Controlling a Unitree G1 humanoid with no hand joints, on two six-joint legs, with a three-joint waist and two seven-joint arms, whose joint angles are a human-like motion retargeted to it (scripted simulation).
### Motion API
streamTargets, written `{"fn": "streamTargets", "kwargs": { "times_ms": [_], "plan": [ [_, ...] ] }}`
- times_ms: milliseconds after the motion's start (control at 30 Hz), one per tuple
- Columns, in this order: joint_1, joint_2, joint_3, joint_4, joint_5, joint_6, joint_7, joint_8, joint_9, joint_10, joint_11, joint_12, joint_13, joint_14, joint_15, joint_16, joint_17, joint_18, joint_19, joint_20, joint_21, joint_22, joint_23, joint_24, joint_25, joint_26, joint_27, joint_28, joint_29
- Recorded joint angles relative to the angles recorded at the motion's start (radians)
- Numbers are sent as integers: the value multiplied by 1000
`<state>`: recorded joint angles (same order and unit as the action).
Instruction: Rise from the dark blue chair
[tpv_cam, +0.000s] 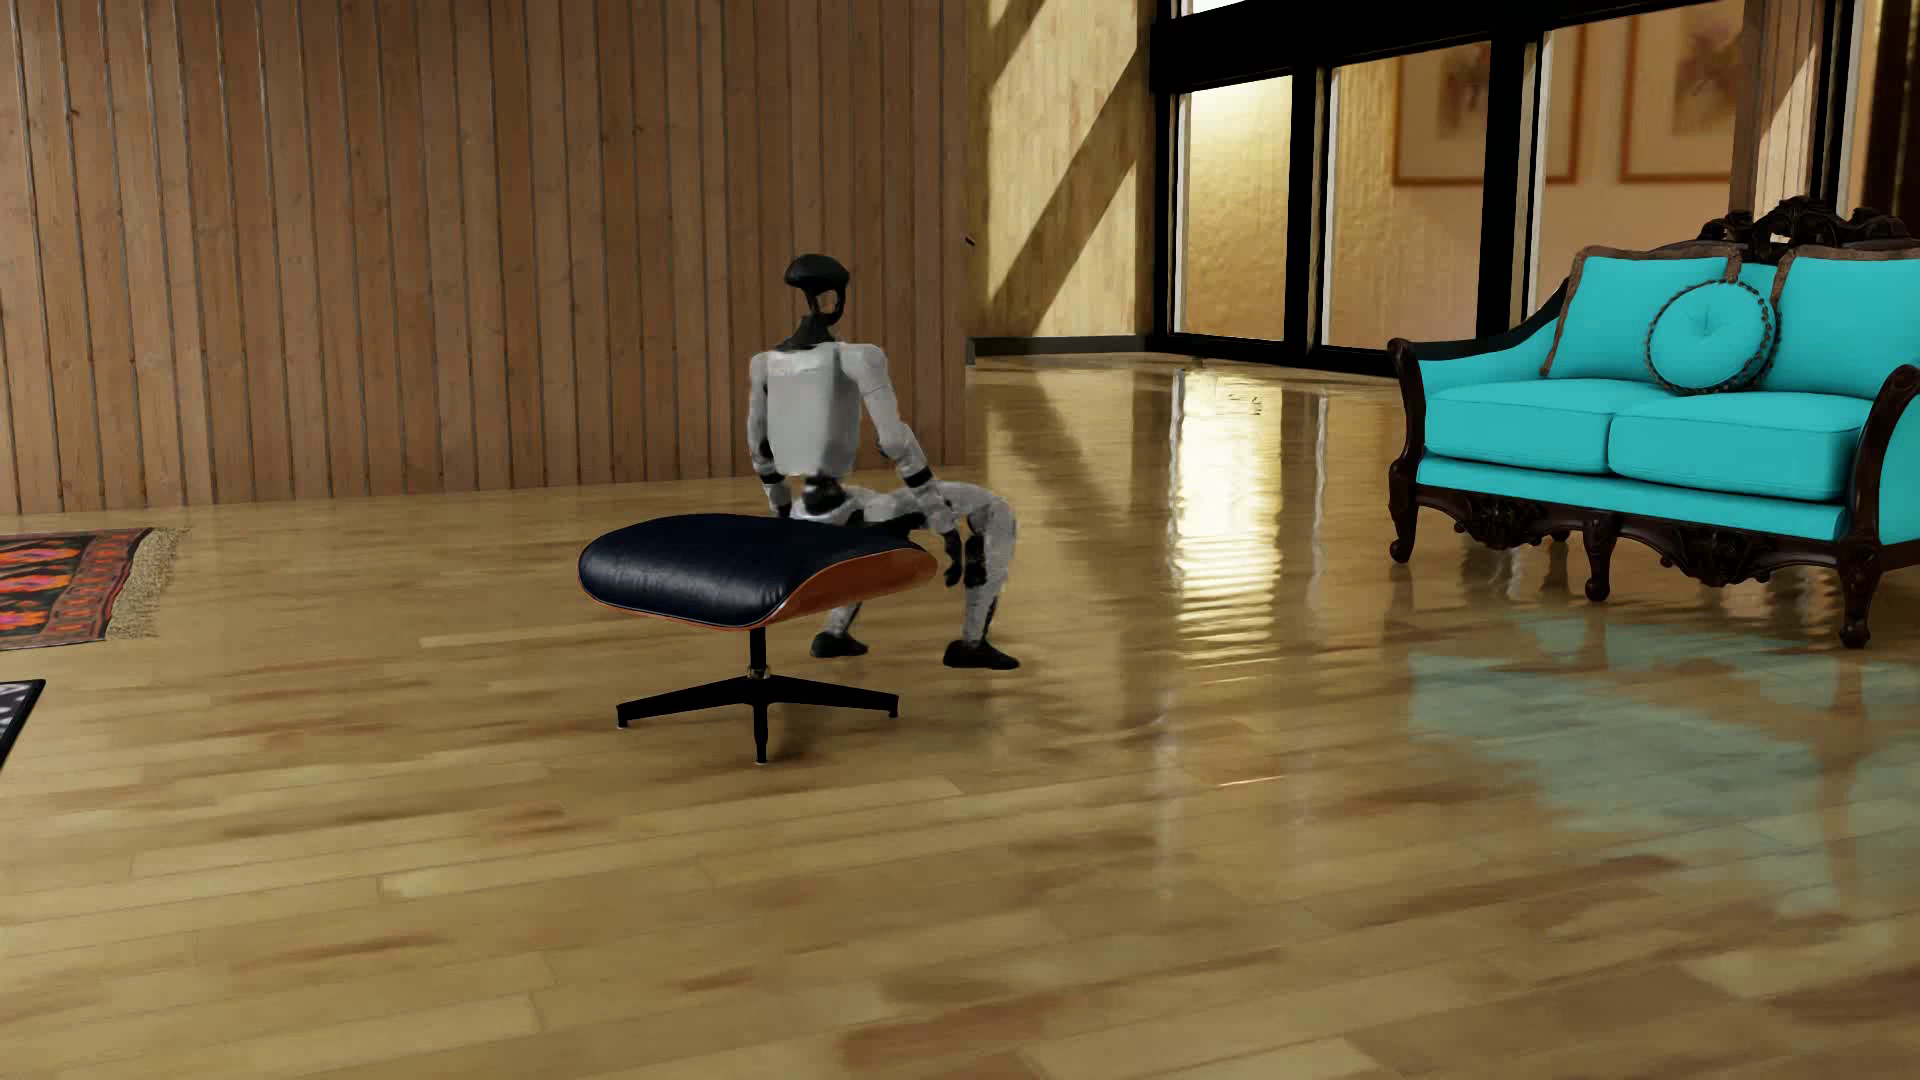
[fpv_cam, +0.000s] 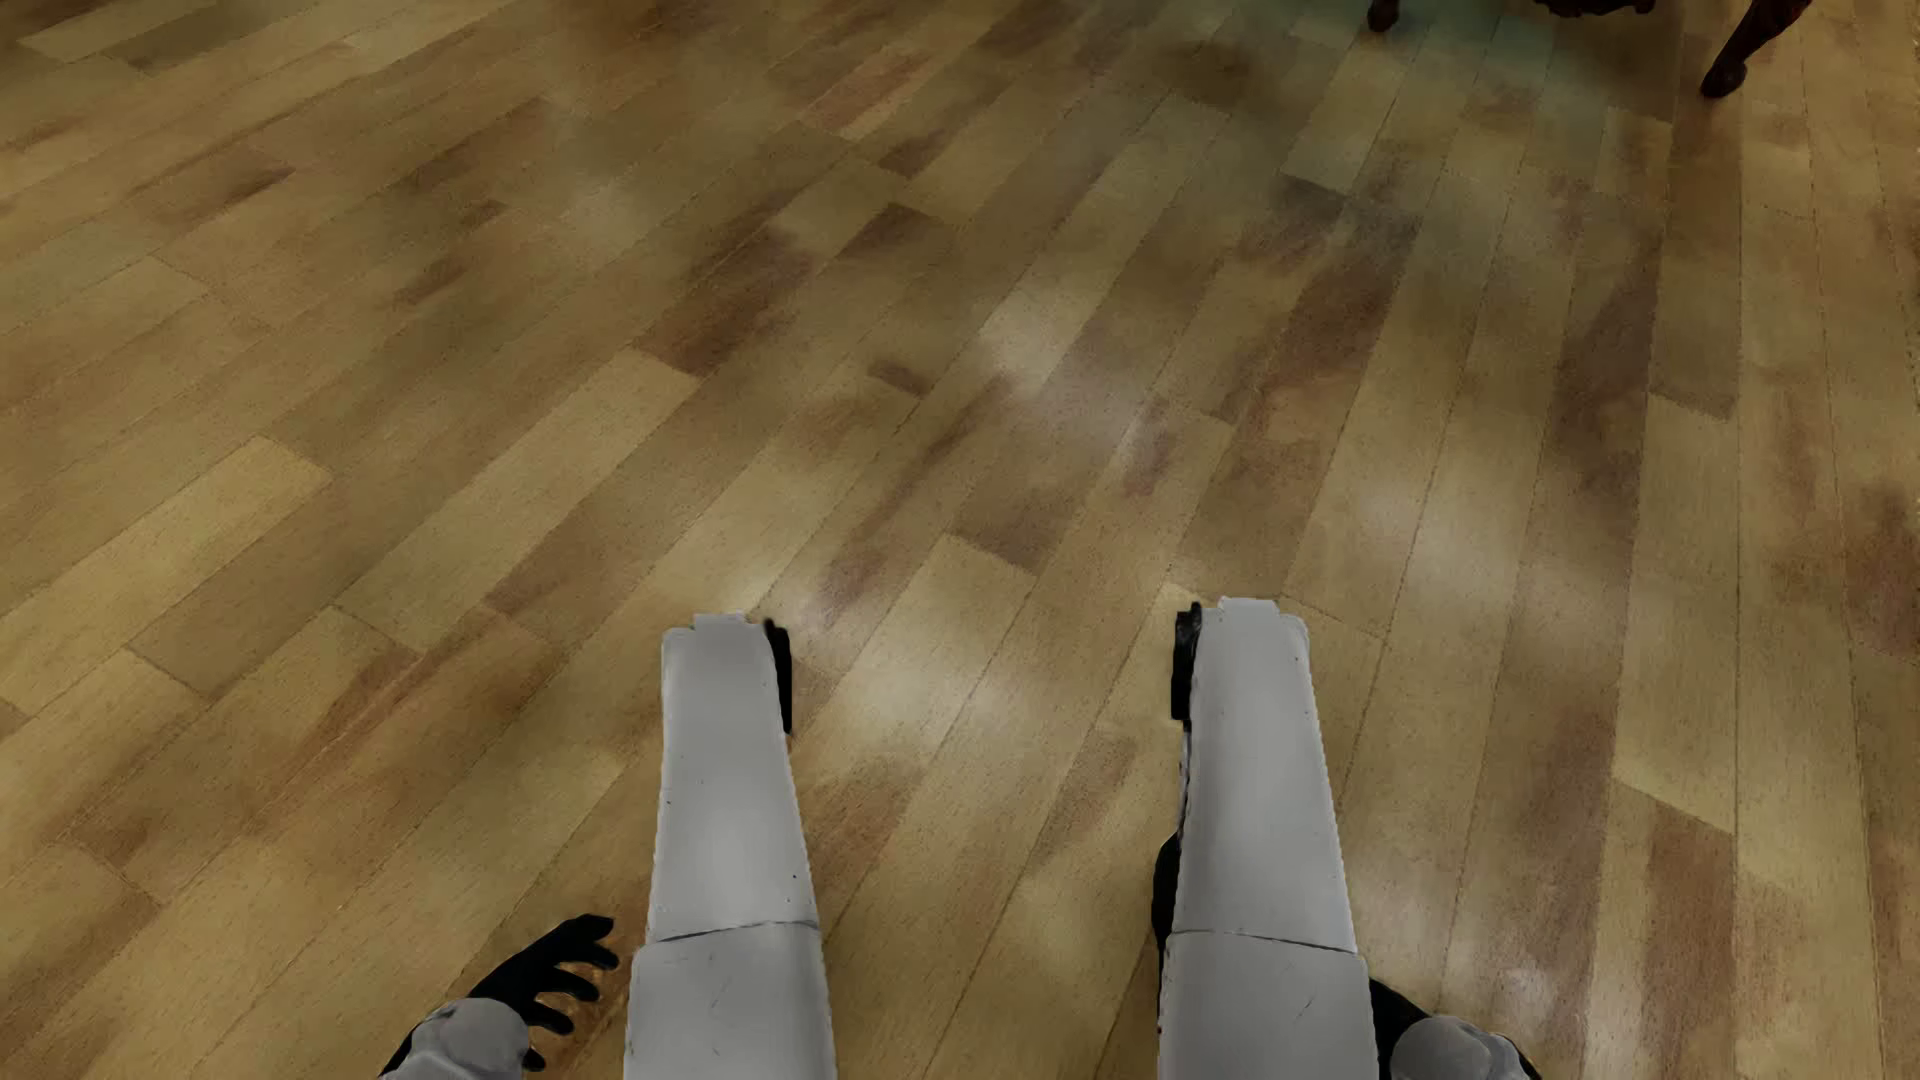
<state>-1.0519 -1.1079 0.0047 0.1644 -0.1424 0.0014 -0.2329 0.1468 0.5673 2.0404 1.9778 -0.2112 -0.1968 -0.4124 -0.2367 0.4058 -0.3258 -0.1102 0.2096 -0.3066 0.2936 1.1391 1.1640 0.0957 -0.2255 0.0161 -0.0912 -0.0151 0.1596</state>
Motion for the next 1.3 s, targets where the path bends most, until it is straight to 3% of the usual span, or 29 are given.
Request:
{"fn": "streamTargets", "kwargs": {
  "times_ms": [33, 67, 100, 133, 167, 233, 300, 433, 500, 567, 633, 700, 733, 767, 833, 867, 1033, 1167, 1300],
  "plan": [
    [2, 2, 0, -1, -3, -1, 1, -1, -1, -1, 1, 30, 26, -1, -1, -2, 17, 1, 0, 2, 11, 50, 23, 60, -67, -14, -16, -89, 62],
    [4, 4, 0, 1, -4, -1, 1, -1, -2, -1, 1, 79, 61, -1, 0, -4, 31, 2, 1, 12, 5, 57, 32, 114, -81, -36, -22, -146, 84],
    [5, 5, -1, 3, -6, -2, 3, -1, 0, -1, 0, 132, 98, -2, 0, -7, 40, 3, 2, 31, -14, 47, 32, 138, -53, -49, -16, -159, 58],
    [8, 7, -1, 6, -7, -3, 5, -3, 5, -1, 0, 183, 132, -3, 3, -14, 43, 4, 1, 46, -37, 29, 23, 127, 19, -41, 15, -157, 17],
    [11, 9, -2, 6, -10, -3, 7, -4, 12, -2, -1, 222, 156, -3, 4, -23, 39, 3, 1, 66, -62, 17, 2, 106, 55, -48, 9, -146, -7],
    [11, 10, -2, 9, -16, 0, 5, -3, 22, -2, -4, 277, 173, -4, 10, -40, 17, 3, 11, 96, -73, -20, -61, 85, 44, -58, -20, -135, -4],
    [6, 8, 1, 10, -21, 1, 2, -3, 29, -1, -4, 296, 183, -1, 14, -39, -8, 2, 18, 118, -86, -83, -130, 45, 90, -58, -26, -130, -22],
    [-21, -17, 4, 2, -28, 1, -4, 5, 47, 1, 2, 313, 226, 7, 15, 70, -94, -3, 25, 124, -157, -546, -564, -61, 269, -76, -54, 118, -253],
    [-36, -34, 4, 0, -30, 8, -6, 13, 63, 2, 5, 250, 193, 8, 17, 136, -163, -9, 32, 82, -158, -792, -820, -29, 288, -130, -116, 279, -377],
    [-58, -61, 3, -3, -33, 13, -8, 18, 81, 4, 10, 116, 106, 6, 16, 228, -255, -17, 37, -30, -115, -959, -1015, 22, 272, -170, -170, 402, -472],
    [-87, -92, 0, 1, -36, 18, -13, 22, 100, 8, 16, -69, -48, 3, 14, 347, -383, -30, 44, -203, 4, -1056, -1138, 87, 213, -210, -200, 339, -359],
    [-120, -129, -1, 2, -42, 22, -17, 26, 125, 11, 23, -326, -277, 1, 9, 437, -494, -41, 51, -451, 216, -1089, -1202, 143, 157, -291, -251, 144, -152],
    [-142, -152, -1, 8, -39, 20, -20, 26, 145, 14, 26, -467, -423, 0, 8, 456, -520, -46, 52, -584, 350, -1088, -1206, 164, 150, -311, -239, 23, -26],
    [-165, -176, -1, 11, -40, 20, -24, 31, 166, 15, 28, -587, -550, -6, -1, 467, -542, -57, 60, -707, 466, -1087, -1206, 161, 175, -332, -282, 163, -134],
    [-222, -239, -1, 3, -33, 16, -35, 38, 216, 19, 35, -750, -721, -11, -8, 520, -593, -60, 65, -841, 579, -1156, -1265, 127, 208, -323, -280, 210, -156],
    [-261, -275, 0, -2, -27, 16, -39, 39, 233, 21, 38, -813, -783, -11, -15, 543, -611, -58, 70, -901, 631, -1192, -1292, 123, 223, -327, -293, 266, -214],
    [-392, -417, -3, -20, -3, 17, -43, 47, 310, -19, 5, -943, -925, -39, -57, 624, -679, -65, 66, -978, 714, -1304, -1415, 110, 258, -361, -335, 433, -366],
    [-337, -341, -2, -33, 11, 23, -11, 17, 303, -165, -133, -891, -871, -39, -88, 575, -628, -44, 38, -936, 674, -1235, -1335, 129, 221, -362, -327, 402, -345],
    [-140, -122, -3, -34, 32, 17, 44, -32, 245, -462, -432, -747, -736, 10, -59, 396, -445, -14, -5, -802, 573, -966, -1051, 195, 96, -357, -284, 230, -193]
  ]
}}
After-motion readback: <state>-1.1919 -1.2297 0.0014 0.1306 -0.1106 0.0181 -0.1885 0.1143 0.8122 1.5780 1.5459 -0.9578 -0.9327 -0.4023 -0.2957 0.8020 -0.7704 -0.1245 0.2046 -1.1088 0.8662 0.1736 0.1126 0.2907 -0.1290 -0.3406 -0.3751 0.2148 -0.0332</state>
